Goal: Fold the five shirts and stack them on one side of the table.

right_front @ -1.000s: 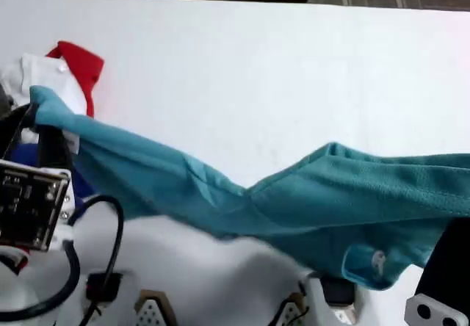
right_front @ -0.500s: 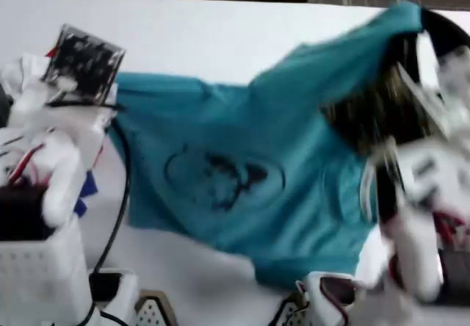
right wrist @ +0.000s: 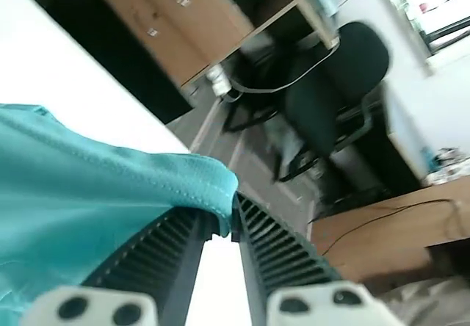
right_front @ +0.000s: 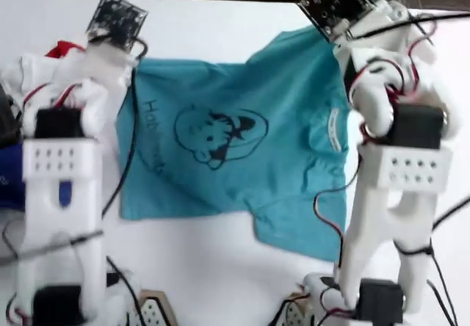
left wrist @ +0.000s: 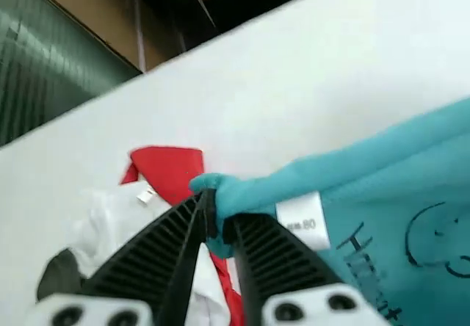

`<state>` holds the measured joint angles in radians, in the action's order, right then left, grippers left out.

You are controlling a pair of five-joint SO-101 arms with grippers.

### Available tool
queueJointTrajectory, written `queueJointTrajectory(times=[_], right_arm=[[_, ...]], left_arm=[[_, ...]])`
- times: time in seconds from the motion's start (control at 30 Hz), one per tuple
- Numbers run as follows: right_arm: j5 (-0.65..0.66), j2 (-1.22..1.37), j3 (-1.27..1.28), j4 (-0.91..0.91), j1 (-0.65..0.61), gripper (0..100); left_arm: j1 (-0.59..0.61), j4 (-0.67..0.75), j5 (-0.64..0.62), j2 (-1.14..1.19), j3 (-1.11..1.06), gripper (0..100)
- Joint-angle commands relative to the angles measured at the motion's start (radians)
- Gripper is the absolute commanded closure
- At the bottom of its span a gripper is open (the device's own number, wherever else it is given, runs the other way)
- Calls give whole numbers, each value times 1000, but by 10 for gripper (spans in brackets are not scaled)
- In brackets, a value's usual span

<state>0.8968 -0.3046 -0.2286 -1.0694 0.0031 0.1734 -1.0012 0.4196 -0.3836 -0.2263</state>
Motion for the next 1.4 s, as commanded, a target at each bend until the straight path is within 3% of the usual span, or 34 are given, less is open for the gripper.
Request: queueJointTrajectory(times=[0.0, 0.33, 0.6, 0.87, 1.37], right_arm=[[-2, 41, 0, -13, 13, 978], [-78, 74, 2, -280, 16, 978], [-69, 68, 2, -526, 22, 978], [-72, 18, 95, -599, 38, 978], [-11, -570, 887, -367, 74, 978]], left_arm=[[5, -32, 0, 129, 114, 975], [3, -304, 6, 356, 219, 974], [-31, -514, 127, 365, 209, 974], [-38, -641, 135, 364, 206, 974], [-52, -473, 170, 161, -265, 974]])
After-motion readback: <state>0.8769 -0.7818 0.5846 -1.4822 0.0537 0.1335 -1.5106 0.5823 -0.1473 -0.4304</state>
